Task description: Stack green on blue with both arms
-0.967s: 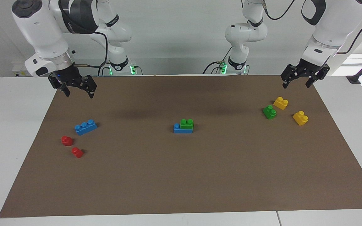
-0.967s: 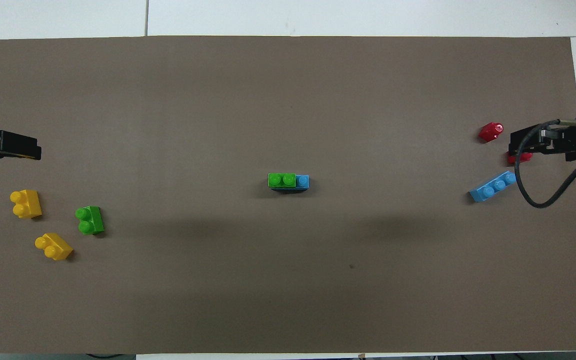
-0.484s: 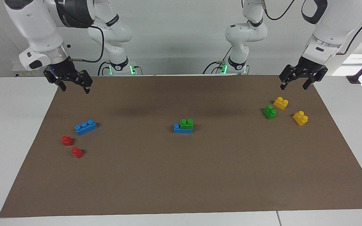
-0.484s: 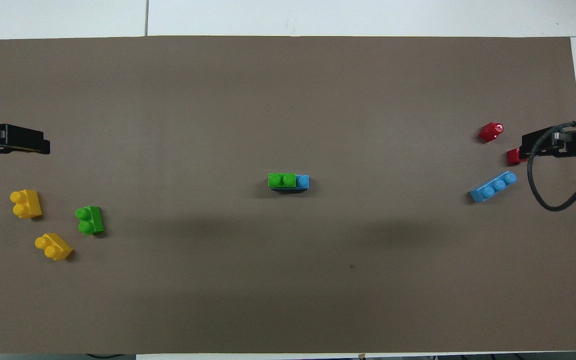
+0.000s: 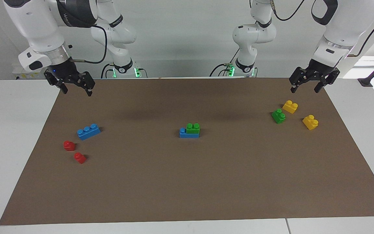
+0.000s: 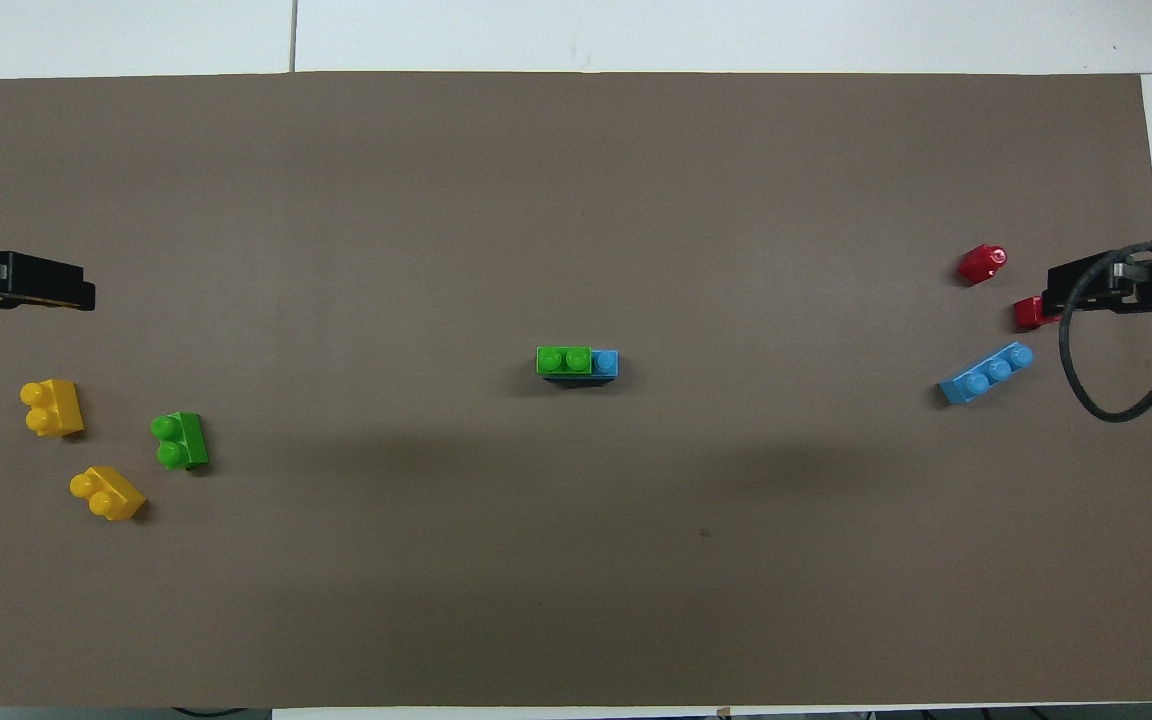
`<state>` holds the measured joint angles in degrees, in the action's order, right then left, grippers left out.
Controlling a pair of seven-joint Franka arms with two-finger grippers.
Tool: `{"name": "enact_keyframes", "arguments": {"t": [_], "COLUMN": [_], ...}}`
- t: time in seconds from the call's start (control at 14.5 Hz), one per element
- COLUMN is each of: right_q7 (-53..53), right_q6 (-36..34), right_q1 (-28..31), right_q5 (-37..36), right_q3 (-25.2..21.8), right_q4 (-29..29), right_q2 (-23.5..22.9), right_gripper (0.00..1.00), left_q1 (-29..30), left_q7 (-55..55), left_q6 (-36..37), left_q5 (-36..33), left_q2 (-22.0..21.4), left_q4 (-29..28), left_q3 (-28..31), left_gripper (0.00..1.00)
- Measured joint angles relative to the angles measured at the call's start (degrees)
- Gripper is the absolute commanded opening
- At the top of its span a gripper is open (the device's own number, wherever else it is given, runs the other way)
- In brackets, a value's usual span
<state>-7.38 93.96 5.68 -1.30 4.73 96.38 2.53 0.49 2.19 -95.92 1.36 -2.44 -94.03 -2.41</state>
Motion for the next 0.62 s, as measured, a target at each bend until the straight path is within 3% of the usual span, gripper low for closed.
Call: {"name": "enact_keyframes", "arguments": {"t": [0.62], "right_q7": [0.0], "right_q6": [-0.4], "right_q1": [0.0], "right_q5": [0.0], "right_q3": [0.0], "right_q4": [0.0], "right_q2": [0.0], "right_gripper": [1.00], "left_q1": [0.0], "left_q7": [0.0], "left_q6": [0.1], "left_q5": [0.0], "left_q2": [0.0], "left_q4": [-0.1], "left_q3": [0.0], "left_gripper": [1.00]}}
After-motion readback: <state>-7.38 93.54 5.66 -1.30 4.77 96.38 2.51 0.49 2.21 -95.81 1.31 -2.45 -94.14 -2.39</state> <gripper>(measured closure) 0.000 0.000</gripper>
